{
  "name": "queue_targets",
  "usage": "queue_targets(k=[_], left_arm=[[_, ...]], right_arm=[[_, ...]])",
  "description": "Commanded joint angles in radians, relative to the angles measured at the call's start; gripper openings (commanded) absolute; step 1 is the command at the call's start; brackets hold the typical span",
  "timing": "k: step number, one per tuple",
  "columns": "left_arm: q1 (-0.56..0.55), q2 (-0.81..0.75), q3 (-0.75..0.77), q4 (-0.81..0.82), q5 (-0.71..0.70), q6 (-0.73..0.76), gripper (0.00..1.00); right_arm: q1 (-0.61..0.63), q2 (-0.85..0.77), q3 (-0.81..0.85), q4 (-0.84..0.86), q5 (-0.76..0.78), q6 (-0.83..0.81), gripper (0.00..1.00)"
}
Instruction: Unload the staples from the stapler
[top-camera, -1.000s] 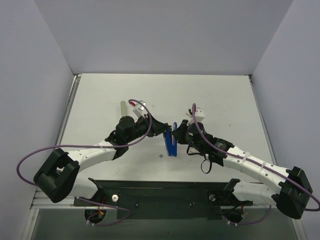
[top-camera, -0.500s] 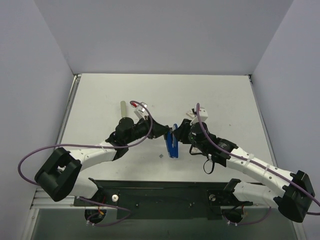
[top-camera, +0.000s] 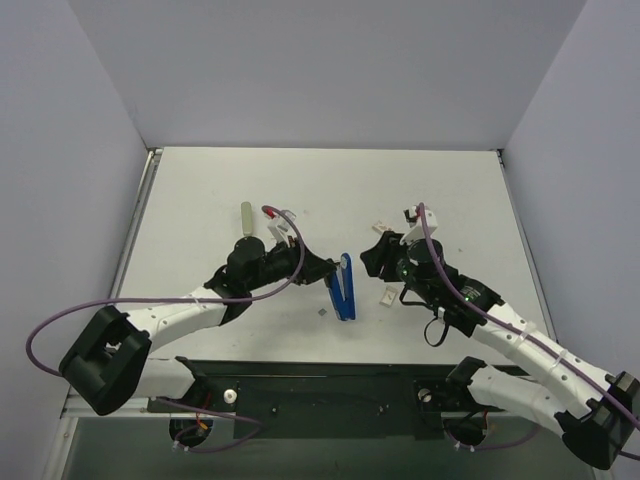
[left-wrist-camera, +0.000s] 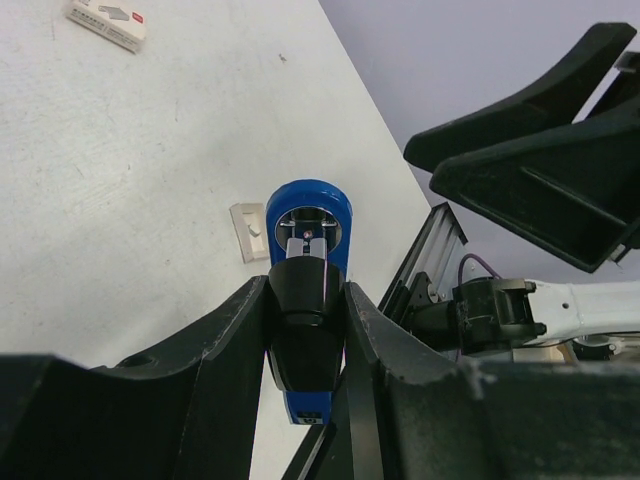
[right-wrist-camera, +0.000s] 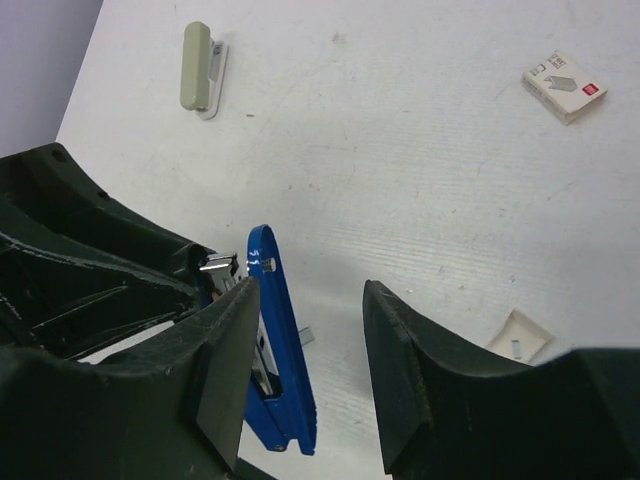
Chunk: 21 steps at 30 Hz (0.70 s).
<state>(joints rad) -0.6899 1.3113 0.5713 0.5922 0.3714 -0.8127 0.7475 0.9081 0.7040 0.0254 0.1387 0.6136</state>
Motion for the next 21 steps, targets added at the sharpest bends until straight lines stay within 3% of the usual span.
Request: queue_targets(k=[1,9,15,21], left_arm=[[0.0,-0.067,0.07,0.024,0.078,0.05,0.0],[-0.002,-0.133,0.163,-0.15,0.231,0.159,0.0],[-0.008,-0.205,0.249,-0.398,0.392,0.311,0.0],[-0.026,-0.27,0.309,-0.625,0.455,0.449,0.0]], right_arm=[[-0.031,0.003,0.081,-0.076,-0.098,-0.093,0.41],[-0.033,0.044,0.207,-0.197,-0.293,-0.27,0.42],[-0.031,0.045,0.281,-0.291,-0.45,-0.36,0.42],[-0.033,-0.005,0.342,-0.329,-0.595,-0.448,0.42]])
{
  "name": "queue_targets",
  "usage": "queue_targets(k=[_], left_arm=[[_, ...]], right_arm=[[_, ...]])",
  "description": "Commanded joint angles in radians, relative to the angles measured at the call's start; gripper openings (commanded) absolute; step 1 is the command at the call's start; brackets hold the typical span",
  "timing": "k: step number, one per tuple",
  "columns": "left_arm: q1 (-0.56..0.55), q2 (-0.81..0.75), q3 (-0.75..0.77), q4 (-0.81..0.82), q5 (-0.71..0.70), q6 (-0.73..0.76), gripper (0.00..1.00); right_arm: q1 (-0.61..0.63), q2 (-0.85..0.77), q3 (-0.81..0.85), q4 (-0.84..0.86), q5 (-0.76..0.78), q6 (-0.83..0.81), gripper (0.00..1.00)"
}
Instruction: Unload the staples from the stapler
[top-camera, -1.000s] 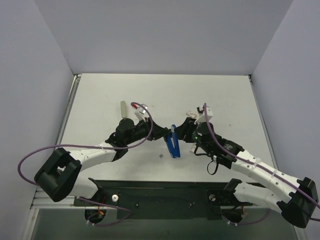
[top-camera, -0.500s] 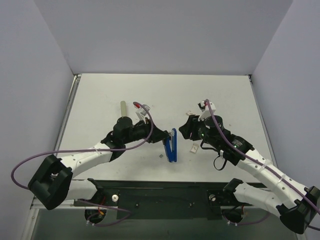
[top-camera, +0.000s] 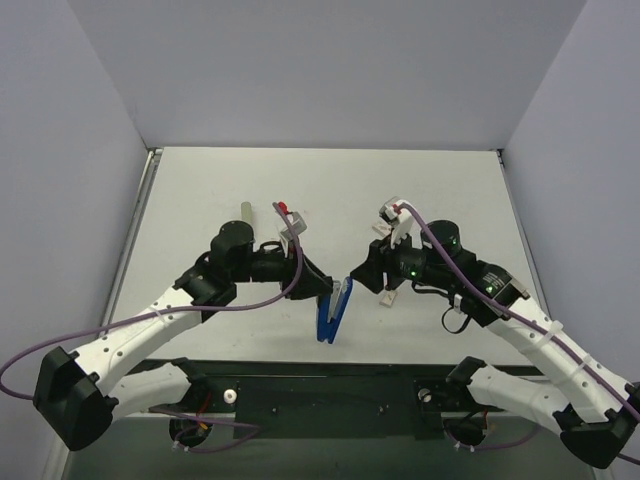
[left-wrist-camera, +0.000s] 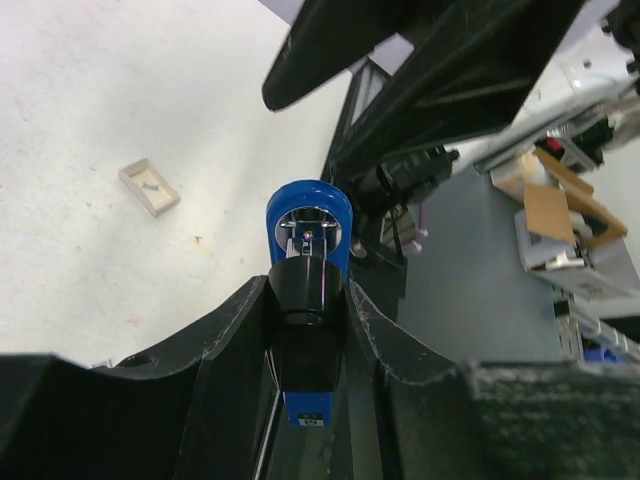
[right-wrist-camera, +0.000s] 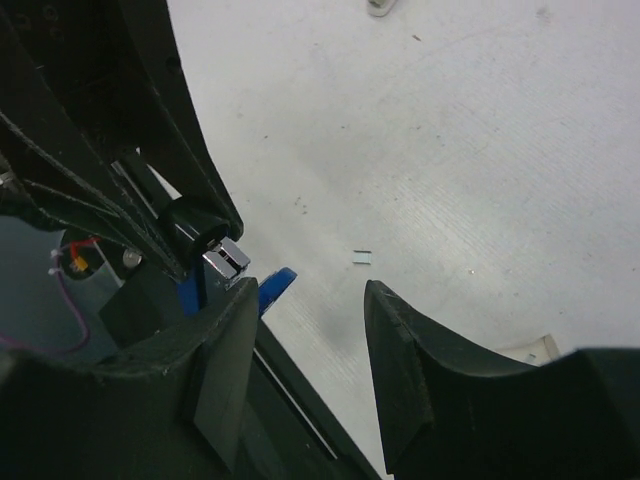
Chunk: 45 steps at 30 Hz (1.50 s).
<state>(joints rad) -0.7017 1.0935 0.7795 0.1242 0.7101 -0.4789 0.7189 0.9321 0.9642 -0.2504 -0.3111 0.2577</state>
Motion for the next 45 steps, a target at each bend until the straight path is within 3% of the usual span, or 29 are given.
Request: queue_targets(k=[1,6,15,33,39,43,45], left_arm=[[-0.021,-0.058,0.118,-0.181,0.121,0.147,0.0],[-0.035,-0.064,0.162,-0.316,0.146,0.232,0.0],[-0.077,-0.076,0.176,-0.334,0.216,0.281,0.0],[-0.097,-0.127,0.164,-0.345,0.212,0.29,0.0],[-0.099,-0.132,0.162,-0.339,0.207,0.289,0.0],[-0.097,-0.135,0.161,-0.336,0.193,0.289,0.0],[-0.097,-0.141,0.158,-0.331,0.187,0.286,0.0]], right_arm=[[-0.004,-0.027,0.093,-0.059,-0.163,-0.11,0.42],[0.033,-0.006,0.125,-0.059,-0.309,-0.143,0.42],[0.108,0.07,0.173,-0.109,-0.442,-0.219,0.42],[0.223,0.151,0.163,-0.136,-0.447,-0.276,0.4],[0.232,0.16,0.156,-0.141,-0.45,-0.287,0.25],[0.234,0.157,0.145,-0.147,-0.457,-0.288,0.0],[0.234,0.148,0.133,-0.147,-0.456,-0.285,0.0]])
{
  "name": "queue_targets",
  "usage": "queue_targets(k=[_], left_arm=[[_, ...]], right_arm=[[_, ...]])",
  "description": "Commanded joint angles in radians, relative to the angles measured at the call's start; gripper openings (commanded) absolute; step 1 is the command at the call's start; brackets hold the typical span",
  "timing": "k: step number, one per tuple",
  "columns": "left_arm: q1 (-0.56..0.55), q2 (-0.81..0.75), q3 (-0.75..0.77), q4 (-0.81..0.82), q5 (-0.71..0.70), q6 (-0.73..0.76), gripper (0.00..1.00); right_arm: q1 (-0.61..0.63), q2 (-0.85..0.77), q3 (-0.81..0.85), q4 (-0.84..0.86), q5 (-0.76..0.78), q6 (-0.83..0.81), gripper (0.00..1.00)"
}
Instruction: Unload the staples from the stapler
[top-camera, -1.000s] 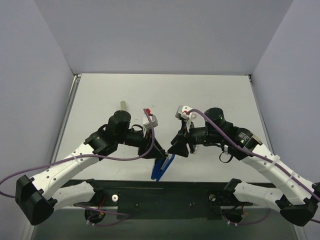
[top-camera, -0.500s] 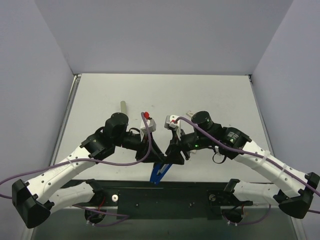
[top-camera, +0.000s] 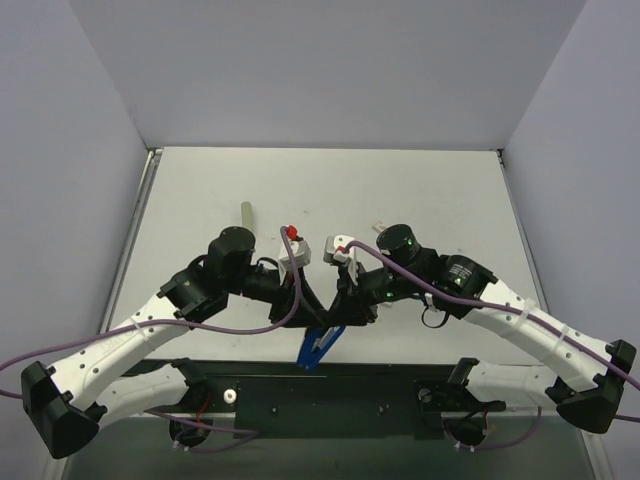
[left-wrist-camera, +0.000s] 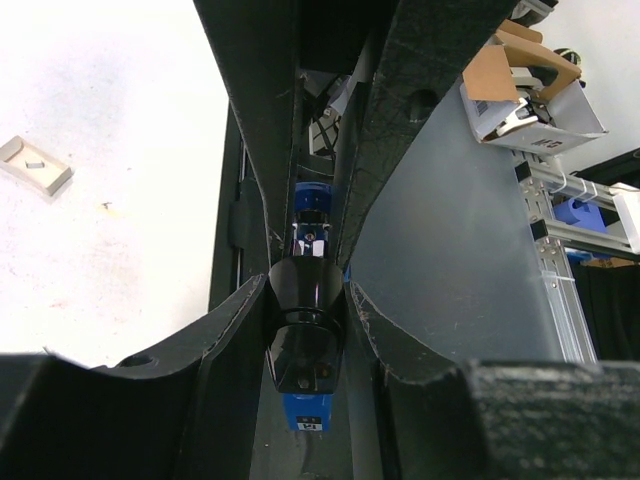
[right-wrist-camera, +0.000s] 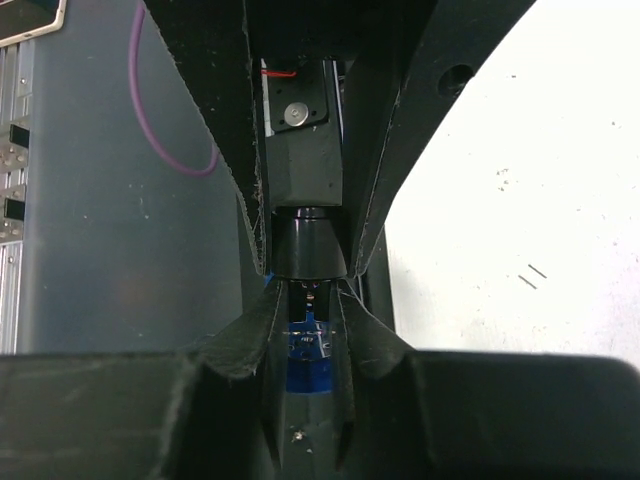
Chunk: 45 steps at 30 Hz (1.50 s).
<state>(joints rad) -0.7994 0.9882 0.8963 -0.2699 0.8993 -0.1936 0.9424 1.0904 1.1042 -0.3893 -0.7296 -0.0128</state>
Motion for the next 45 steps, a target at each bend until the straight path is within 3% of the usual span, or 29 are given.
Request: queue_targets(k=[1,10,17,21,23,27,32,35,37,42,45], left_arm=[[0.0,-0.036,0.041,0.064,-0.002,0.0,0.0],[-0.001,-0.049,0.038,0.066,-0.026,0.003,0.0],[0.0,-0.042,0.039,0.072,-0.031,-0.001,0.0],[0.0,-0.049,0.032,0.074,-0.051,-0.004,0.0],[0.0,-0.056,0.029,0.072,-0.06,-0.006,0.0],[0.0,-0.054,0.032,0.06,-0.069,0.0,0.0],[-0.001,-0.039,0.047,0.04,-0.102,0.014,0.0],[0.0,-0.034,0.05,0.028,-0.108,0.016,0.0],[0.0,-0.036,0.049,0.024,-0.137,0.016,0.0],[0.0,-0.039,0.053,0.0,-0.27,0.014,0.0],[-0.001,-0.049,0.047,0.008,-0.354,0.005,0.0]], right_arm=[[0.012,-0.024,-0.02,-0.008,-0.034,-0.013,0.0],[0.009,-0.155,-0.176,0.029,0.015,0.054,0.0],[0.009,-0.152,-0.159,0.046,0.03,0.073,0.0],[0.009,-0.144,-0.138,0.046,0.062,0.066,0.36],[0.006,-0.155,-0.129,0.044,0.096,0.068,0.43],[-0.004,-0.182,-0.095,0.032,0.156,0.07,0.5],[-0.007,-0.196,-0.037,0.03,0.269,0.086,0.52],[-0.005,-0.182,-0.02,0.067,0.373,0.123,0.5],[-0.005,-0.172,-0.017,0.101,0.41,0.146,0.4],[-0.005,-0.136,-0.026,0.182,0.458,0.206,0.0],[-0.001,-0.107,-0.038,0.216,0.484,0.25,0.0]])
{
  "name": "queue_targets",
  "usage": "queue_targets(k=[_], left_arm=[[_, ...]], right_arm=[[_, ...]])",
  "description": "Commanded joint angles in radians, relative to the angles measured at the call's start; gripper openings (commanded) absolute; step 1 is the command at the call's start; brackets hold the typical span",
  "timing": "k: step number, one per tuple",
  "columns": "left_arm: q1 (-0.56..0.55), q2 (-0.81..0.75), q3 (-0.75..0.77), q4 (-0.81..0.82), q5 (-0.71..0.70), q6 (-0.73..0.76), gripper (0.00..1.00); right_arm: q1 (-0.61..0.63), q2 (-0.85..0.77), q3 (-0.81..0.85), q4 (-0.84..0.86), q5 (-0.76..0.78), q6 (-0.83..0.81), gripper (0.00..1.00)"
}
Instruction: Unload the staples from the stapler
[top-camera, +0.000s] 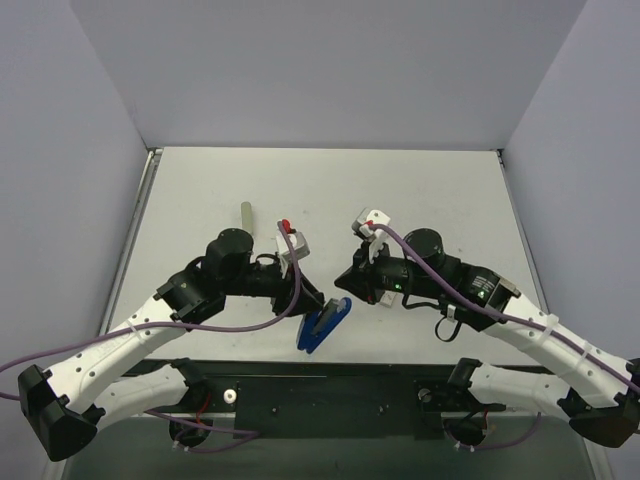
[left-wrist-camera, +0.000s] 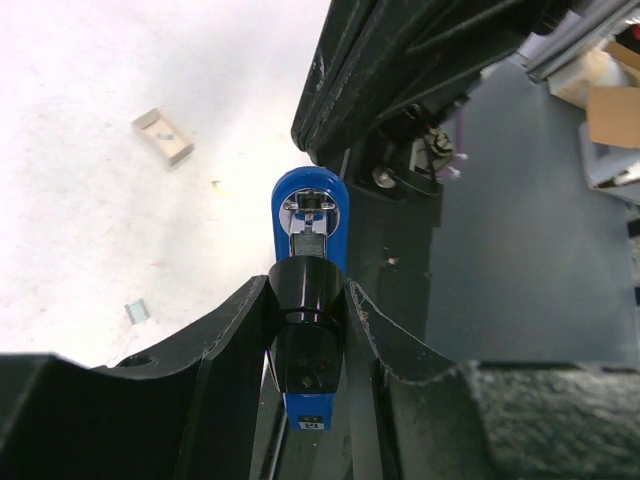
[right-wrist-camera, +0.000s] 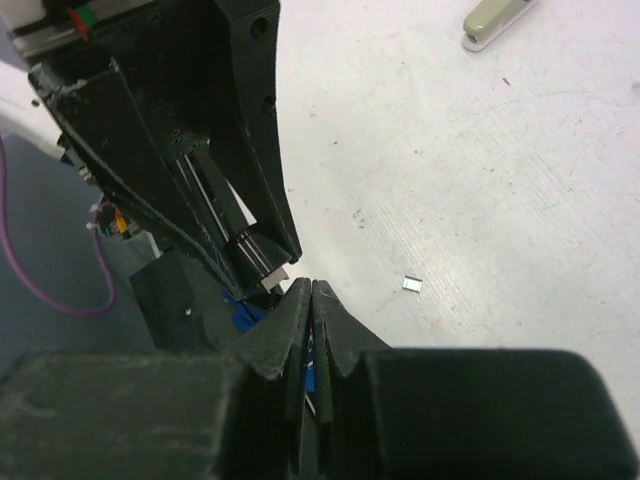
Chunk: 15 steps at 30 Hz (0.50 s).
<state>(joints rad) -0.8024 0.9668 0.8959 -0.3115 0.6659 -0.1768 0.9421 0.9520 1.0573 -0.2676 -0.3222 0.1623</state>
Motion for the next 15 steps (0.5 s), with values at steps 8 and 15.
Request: queue_targets(k=[8,15], left_arm=[[0.002,-0.054,0.041,0.052,-0.262,-0.02,0.0],[0.003,-0.069,0.028,0.072,-0.301,-0.029,0.0]], right_arm=[[0.024,0.119,-0.013,0.166,0.156,0.229,0.0],[0.041,0.177,-0.043,0.214,0.228,0.333,0.0]])
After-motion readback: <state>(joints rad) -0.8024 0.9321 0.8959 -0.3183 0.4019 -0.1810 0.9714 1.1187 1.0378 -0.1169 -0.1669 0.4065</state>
